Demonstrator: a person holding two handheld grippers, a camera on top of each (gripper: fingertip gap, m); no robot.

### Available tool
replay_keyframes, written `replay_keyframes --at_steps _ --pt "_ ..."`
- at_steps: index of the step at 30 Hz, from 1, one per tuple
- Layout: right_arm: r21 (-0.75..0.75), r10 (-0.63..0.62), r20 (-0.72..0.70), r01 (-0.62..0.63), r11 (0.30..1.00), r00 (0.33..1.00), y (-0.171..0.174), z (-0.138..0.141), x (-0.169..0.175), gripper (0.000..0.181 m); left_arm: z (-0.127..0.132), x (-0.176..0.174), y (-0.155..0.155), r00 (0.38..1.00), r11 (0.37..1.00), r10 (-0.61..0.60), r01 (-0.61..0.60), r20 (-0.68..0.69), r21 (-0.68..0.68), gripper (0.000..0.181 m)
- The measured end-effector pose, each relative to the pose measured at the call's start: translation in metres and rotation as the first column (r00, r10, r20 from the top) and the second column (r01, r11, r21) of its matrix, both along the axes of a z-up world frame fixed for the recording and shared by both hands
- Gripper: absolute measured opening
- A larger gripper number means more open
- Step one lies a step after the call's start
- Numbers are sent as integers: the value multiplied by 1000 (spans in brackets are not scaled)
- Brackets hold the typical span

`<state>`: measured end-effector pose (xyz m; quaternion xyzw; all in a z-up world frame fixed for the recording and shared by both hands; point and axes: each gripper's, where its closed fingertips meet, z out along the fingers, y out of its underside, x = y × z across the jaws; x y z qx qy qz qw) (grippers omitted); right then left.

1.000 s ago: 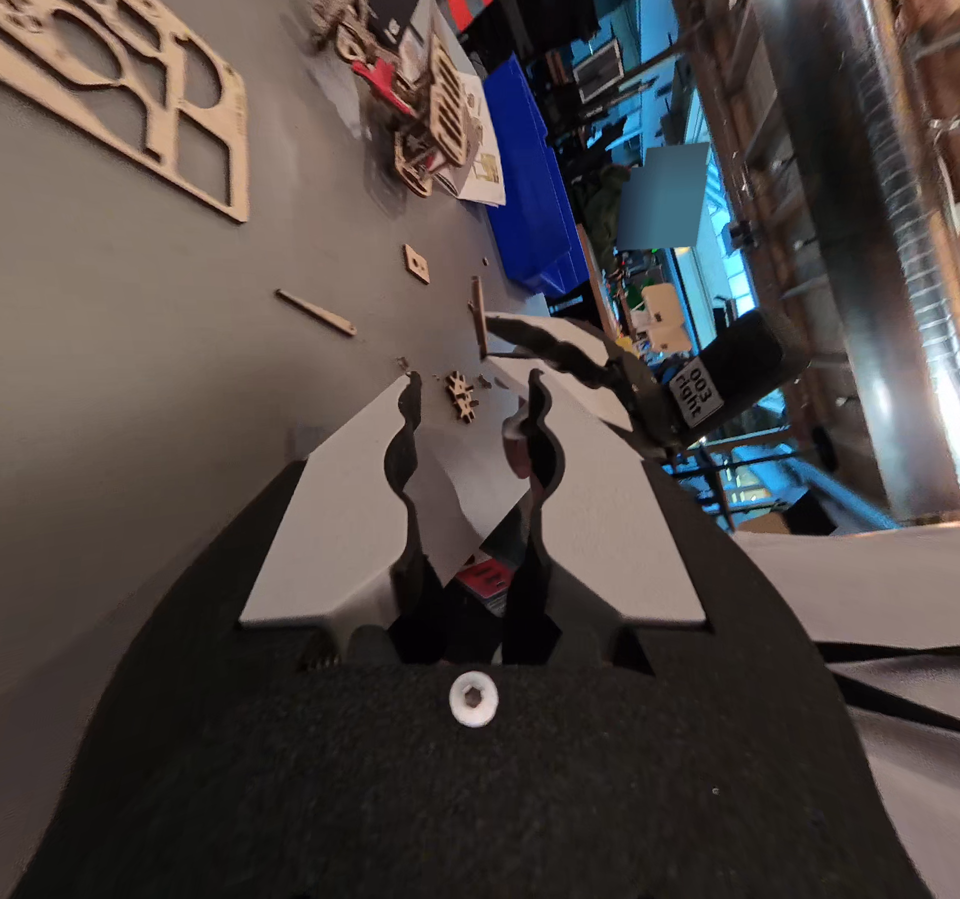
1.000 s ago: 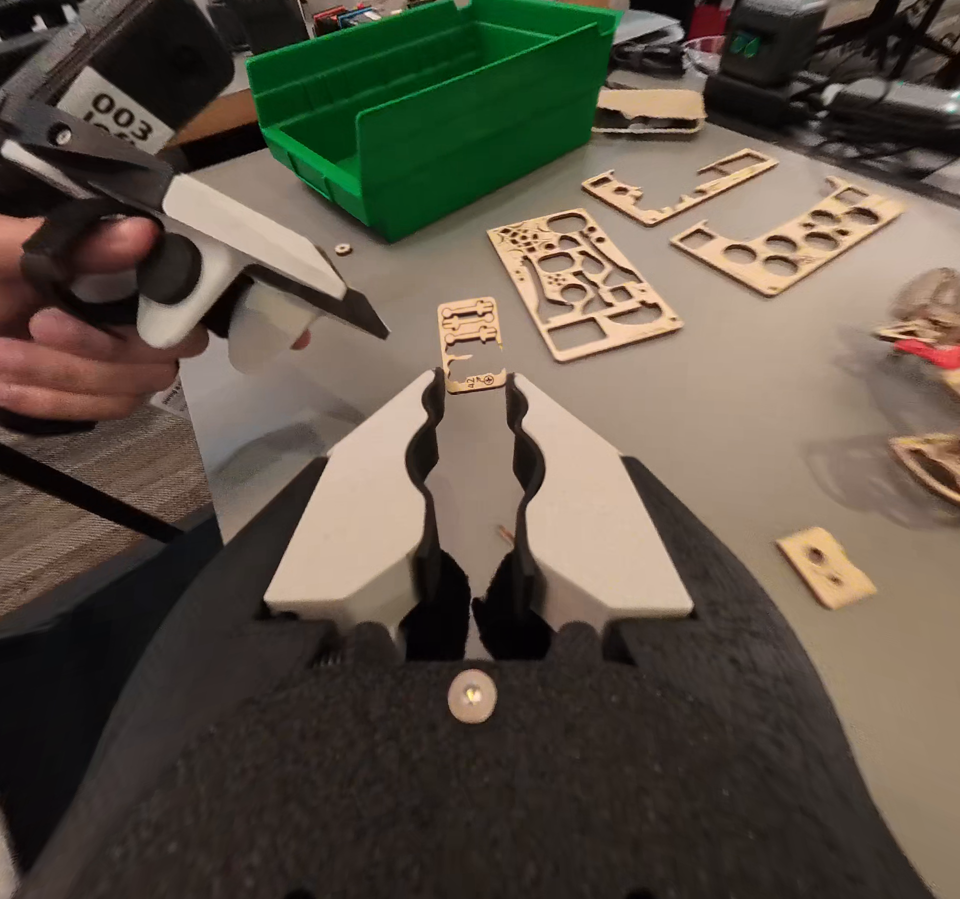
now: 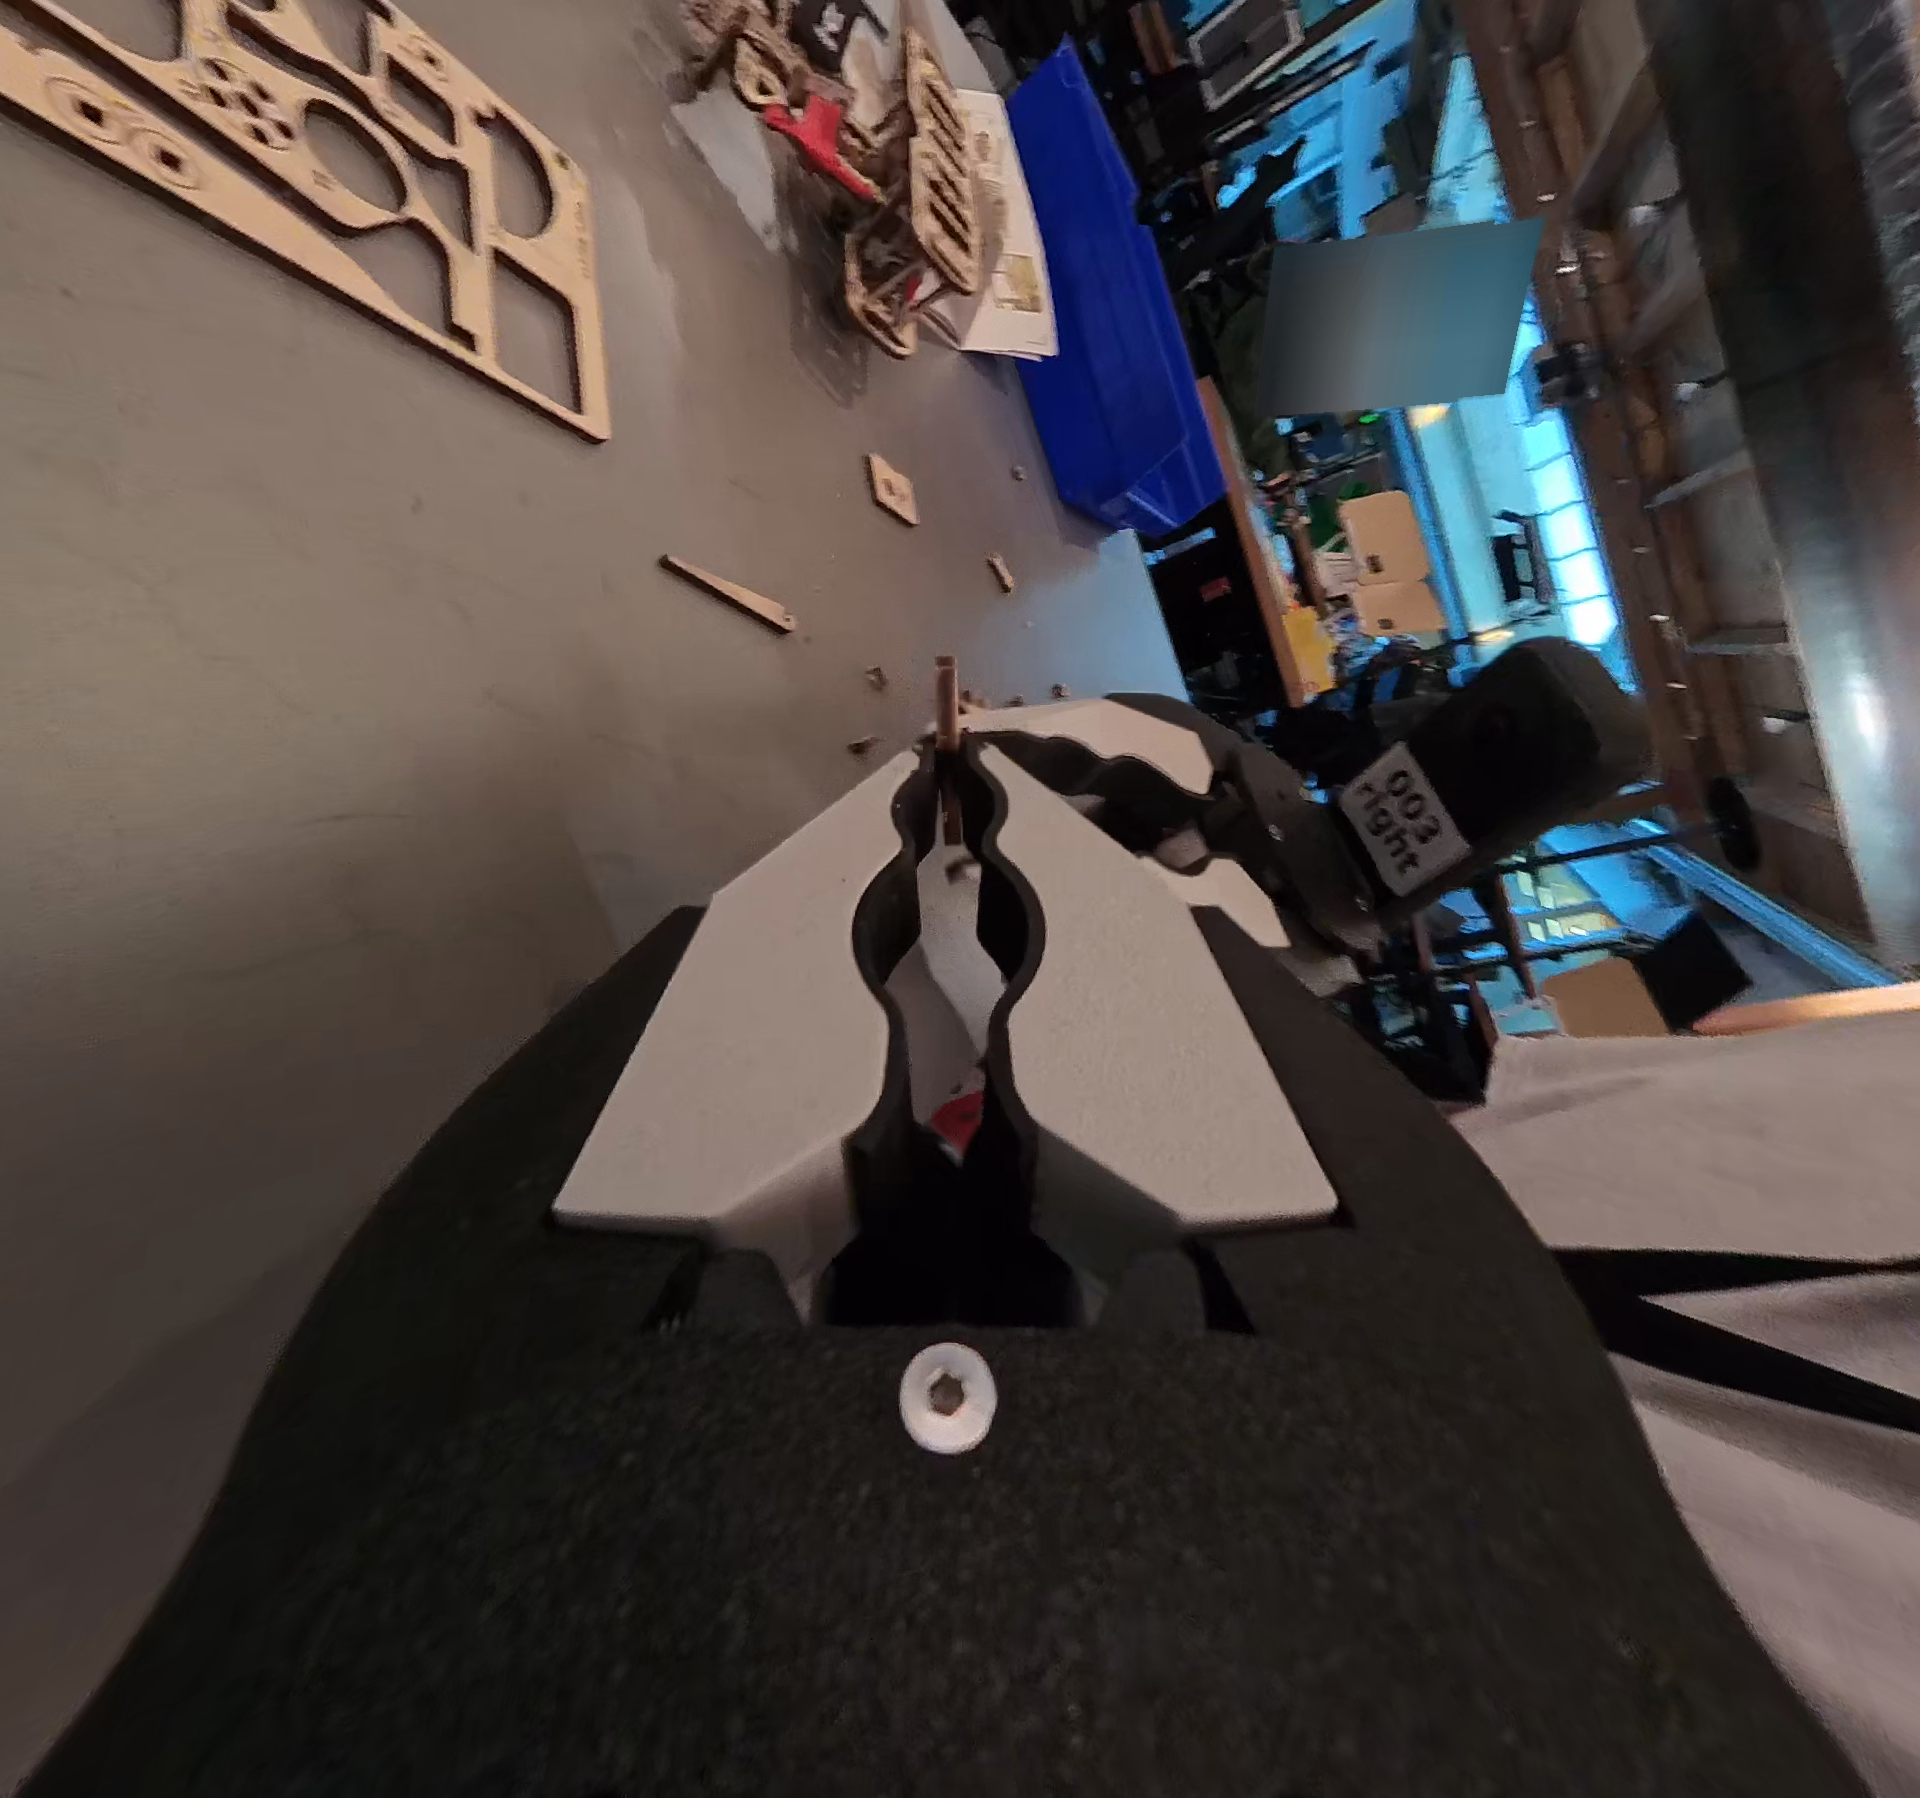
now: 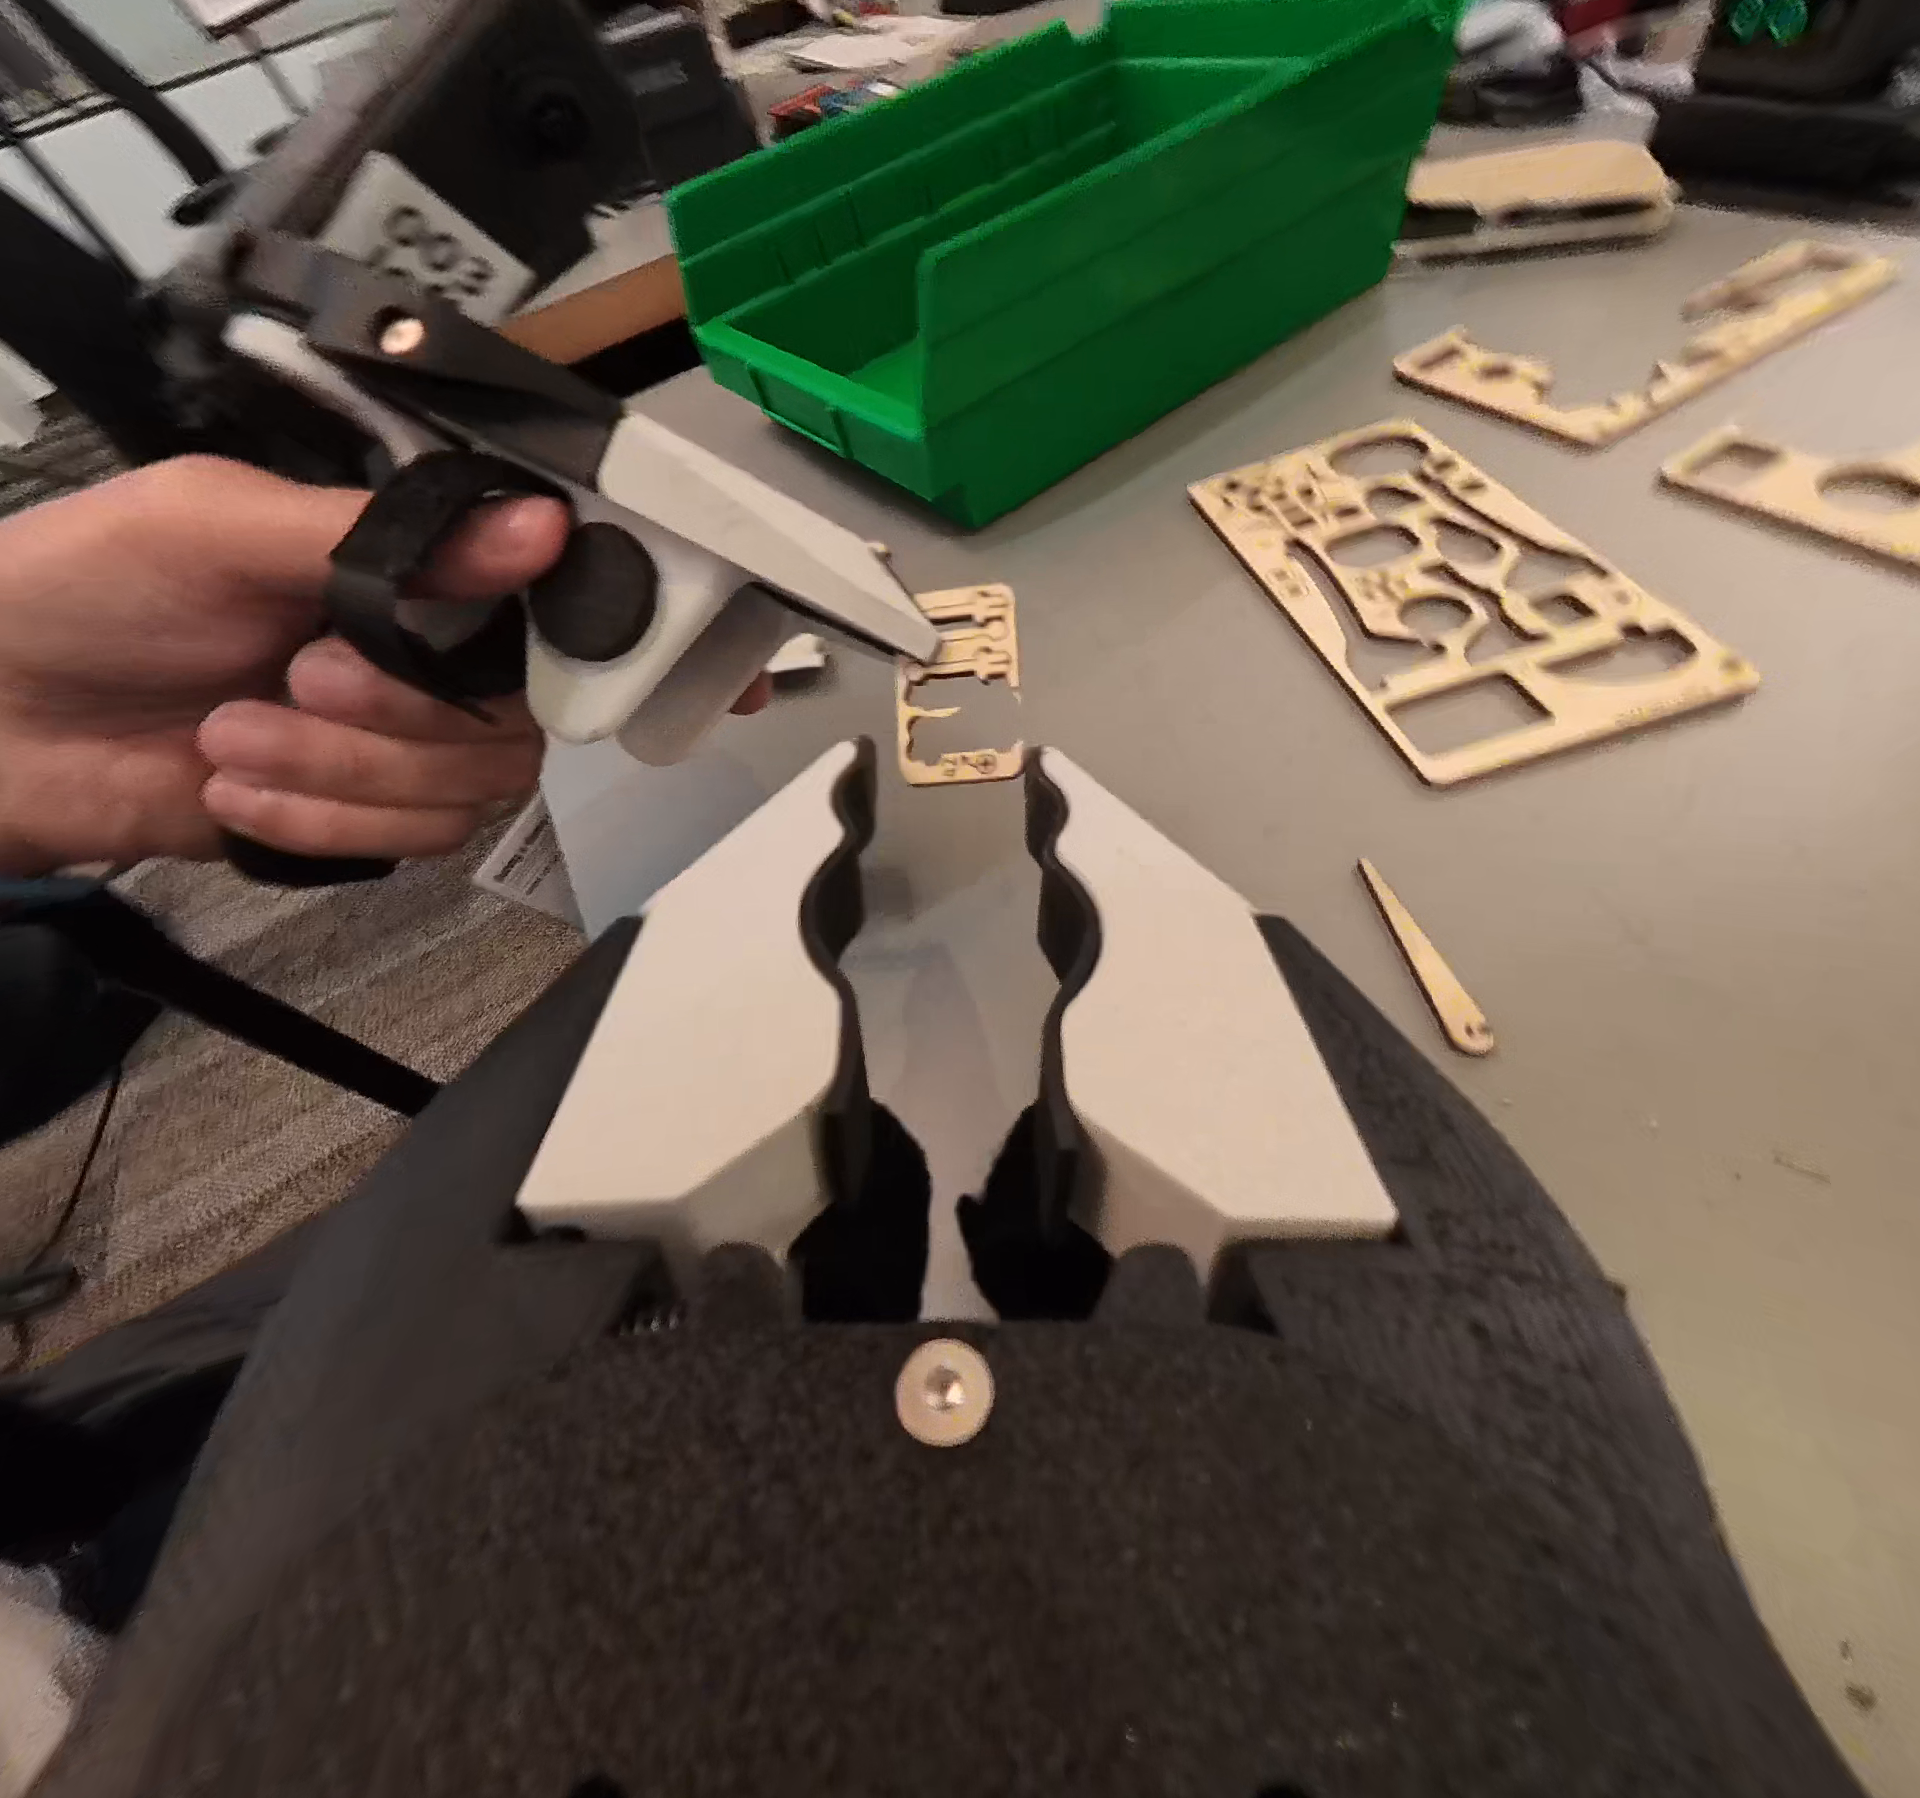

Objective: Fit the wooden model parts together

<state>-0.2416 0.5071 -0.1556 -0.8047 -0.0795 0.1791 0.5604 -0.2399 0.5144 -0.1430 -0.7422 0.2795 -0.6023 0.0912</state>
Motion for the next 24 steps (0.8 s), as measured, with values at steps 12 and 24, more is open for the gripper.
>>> replay_keyframes --at_steps 12,24 --pt "45 347 -590 -399 916 729 -19 61 7 22 49 -1 -27 954 986 -165 166 251 18 0" --pt "36 281 -671 -349 936 686 -16 56 5 3 45 6 -27 961 991 -132 134 244 7 1"
